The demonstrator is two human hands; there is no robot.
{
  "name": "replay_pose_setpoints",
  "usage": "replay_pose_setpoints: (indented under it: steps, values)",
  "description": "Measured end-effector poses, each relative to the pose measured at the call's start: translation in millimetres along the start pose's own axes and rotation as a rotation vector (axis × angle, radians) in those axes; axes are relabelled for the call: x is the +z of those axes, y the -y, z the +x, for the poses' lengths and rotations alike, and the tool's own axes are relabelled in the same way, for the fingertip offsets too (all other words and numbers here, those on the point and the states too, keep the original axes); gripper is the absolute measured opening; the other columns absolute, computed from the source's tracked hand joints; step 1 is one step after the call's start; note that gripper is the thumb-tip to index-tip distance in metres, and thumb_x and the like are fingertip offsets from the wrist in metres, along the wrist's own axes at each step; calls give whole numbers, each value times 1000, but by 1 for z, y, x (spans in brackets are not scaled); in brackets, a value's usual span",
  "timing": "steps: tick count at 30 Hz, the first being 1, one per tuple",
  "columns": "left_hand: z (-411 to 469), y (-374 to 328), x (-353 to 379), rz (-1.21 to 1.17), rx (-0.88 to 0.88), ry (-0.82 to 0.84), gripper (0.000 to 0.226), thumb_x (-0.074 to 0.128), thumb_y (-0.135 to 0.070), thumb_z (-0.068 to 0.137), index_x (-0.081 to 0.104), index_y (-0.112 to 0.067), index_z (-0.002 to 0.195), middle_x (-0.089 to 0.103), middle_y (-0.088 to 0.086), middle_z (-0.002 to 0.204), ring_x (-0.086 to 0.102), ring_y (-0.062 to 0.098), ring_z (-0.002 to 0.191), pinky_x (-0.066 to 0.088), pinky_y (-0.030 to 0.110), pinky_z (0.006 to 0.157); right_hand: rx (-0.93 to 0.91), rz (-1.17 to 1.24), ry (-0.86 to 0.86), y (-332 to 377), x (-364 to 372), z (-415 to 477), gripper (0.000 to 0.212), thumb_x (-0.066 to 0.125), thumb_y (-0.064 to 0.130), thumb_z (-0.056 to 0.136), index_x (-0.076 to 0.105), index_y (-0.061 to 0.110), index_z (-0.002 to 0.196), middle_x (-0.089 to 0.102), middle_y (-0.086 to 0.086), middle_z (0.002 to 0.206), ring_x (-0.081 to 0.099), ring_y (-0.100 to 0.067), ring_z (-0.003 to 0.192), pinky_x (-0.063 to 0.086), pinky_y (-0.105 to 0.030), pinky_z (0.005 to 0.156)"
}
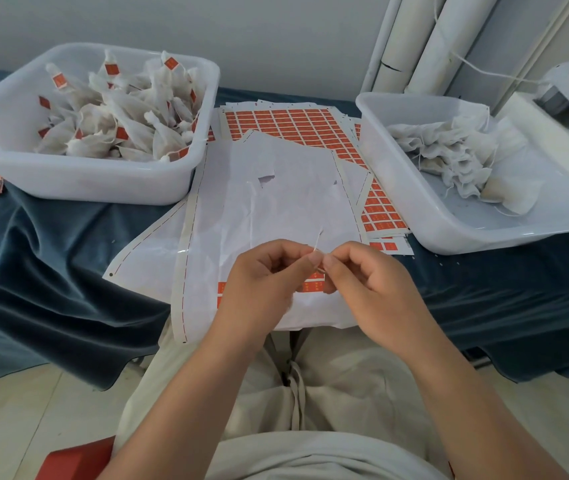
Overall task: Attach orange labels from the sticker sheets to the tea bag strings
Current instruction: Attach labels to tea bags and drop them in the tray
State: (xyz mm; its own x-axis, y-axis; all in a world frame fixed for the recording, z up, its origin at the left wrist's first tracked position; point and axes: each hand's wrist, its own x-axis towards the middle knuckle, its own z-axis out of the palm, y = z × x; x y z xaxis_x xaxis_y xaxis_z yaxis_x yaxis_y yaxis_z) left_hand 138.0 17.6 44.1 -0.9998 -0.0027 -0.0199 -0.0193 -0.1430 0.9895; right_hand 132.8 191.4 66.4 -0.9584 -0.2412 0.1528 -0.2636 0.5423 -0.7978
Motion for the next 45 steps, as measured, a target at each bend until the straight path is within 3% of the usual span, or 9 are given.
replay_pose_setpoints:
  steps: [3,8,13,18,31,36,38,41,45]
  values:
    - [-1,1,3,-57,-27,-21,8,78,-30,91,81,-23,88,73,15,84,59,21,75,45,40,73,-36,-45,16,1,3,0,20,52,27,109,65,25,93,69,10,83,67,-13,83,50,-23,69]
    - [-2,-1,7,82,53,-13,11,76,-29,95,80,-35,86,78,-7,84,66,4,70,51,14,66,-31,-74,-13,-1,3,-1,27,47,28,110,57,26,85,63,7,76,61,-15,74,48,-32,65]
    - [-2,-3,2,52,14,-20,13,75,-24,96,80,-29,86,80,-2,87,70,9,76,56,22,71,-52,-204,6,1,7,-3,31,35,42,108,50,24,88,60,3,73,59,-18,69,51,-48,67]
    - [-2,-8,-1,49,-8,67,10,75,-26,97,82,-25,90,80,3,91,77,22,90,61,32,87,-80,-175,-70,2,4,-4,31,40,32,108,47,20,81,55,1,67,54,-22,63,49,-51,62]
    - [-5,-15,-4,173,37,16,14,70,-25,100,79,-22,90,78,-4,82,70,5,72,50,14,64,-58,-14,21,3,6,-4,29,44,44,101,56,25,83,62,-1,74,60,-21,69,50,-38,66]
    - [10,-46,-38,296,102,-190,14,67,-29,101,78,-28,93,77,-13,82,72,2,73,51,10,60,-65,25,0,-2,5,-6,39,38,55,94,52,24,76,58,-1,69,57,-17,64,47,-26,59]
    - [24,-72,-62,340,162,-234,11,70,-29,99,79,-30,92,78,-14,83,72,1,73,52,9,64,-82,-10,-17,-2,6,-5,44,37,64,95,53,27,76,59,-1,67,58,-18,63,46,-27,58]
    - [57,-116,-100,450,268,-374,12,74,-33,95,81,-30,86,77,-12,77,63,-3,57,47,10,52,-95,-99,-2,-2,11,-6,51,35,74,96,55,30,79,62,2,67,62,-17,63,49,-31,57]
    - [112,-177,-152,551,368,-495,18,79,-29,86,81,-37,70,74,-13,66,59,2,55,46,16,53,-92,-203,24,-4,17,-7,44,40,67,96,58,31,78,68,18,76,68,-6,72,50,-25,53]
